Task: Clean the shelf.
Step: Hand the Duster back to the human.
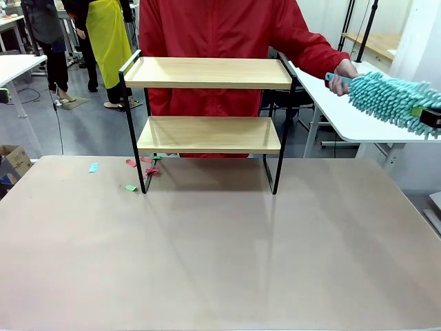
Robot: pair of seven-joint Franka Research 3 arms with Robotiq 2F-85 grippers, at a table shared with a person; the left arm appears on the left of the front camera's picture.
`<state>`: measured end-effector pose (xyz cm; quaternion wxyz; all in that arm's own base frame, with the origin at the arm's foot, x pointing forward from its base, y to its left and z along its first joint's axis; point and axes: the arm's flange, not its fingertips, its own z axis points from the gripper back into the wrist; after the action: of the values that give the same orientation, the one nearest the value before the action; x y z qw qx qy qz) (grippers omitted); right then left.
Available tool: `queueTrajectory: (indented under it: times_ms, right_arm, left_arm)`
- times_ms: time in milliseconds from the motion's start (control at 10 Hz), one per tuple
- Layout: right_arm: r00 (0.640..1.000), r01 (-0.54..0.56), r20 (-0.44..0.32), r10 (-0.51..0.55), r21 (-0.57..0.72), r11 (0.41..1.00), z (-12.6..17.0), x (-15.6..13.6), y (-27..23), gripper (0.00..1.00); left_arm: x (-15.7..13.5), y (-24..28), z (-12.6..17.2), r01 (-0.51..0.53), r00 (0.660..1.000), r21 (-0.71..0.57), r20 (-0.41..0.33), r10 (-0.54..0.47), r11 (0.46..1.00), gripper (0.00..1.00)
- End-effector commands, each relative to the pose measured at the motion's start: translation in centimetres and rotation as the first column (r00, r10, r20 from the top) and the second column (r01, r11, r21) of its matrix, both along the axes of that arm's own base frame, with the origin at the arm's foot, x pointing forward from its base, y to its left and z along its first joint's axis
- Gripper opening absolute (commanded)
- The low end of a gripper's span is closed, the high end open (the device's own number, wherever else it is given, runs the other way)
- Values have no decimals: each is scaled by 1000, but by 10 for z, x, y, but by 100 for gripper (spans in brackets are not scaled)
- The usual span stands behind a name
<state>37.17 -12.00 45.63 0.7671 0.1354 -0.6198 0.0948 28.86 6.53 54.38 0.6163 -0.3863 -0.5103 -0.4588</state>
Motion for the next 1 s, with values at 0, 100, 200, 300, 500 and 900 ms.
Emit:
queueTrajectory:
  times_ms: [0, 100, 200, 300, 500, 900]
  right_arm:
    - [1000, -14, -21, 14, 5, 1000, 7, -4, -2, 100]
    - [999, -22, -30, 22, 7, 1000, 11, -4, -2, 100]
    - [1000, -14, -22, 14, 8, 1000, 15, -4, -3, 100]
    - [1000, -17, -5, 17, 35, 999, 26, -7, -4, 97]
    - [999, -20, 49, 15, 107, 994, 57, -13, -9, 100]
    - [975, 63, 175, -139, 380, 923, 143, -17, -60, 100]
  left_arm:
    - [2, -1, 3, 1, 1000, -27, 21, 0, 1000, 100]
    - [2, -1, 3, 1, 1000, -27, 21, 0, 1000, 100]
    - [2, -1, 3, 1, 1000, -27, 21, 0, 1000, 100]
    - [2, -1, 3, 1, 1000, -27, 21, 0, 1000, 100]
    - [2, -1, 3, 1, 1000, -27, 21, 0, 1000, 100]
    - [2, -1, 3, 1, 1000, -27, 21, 0, 1000, 100]
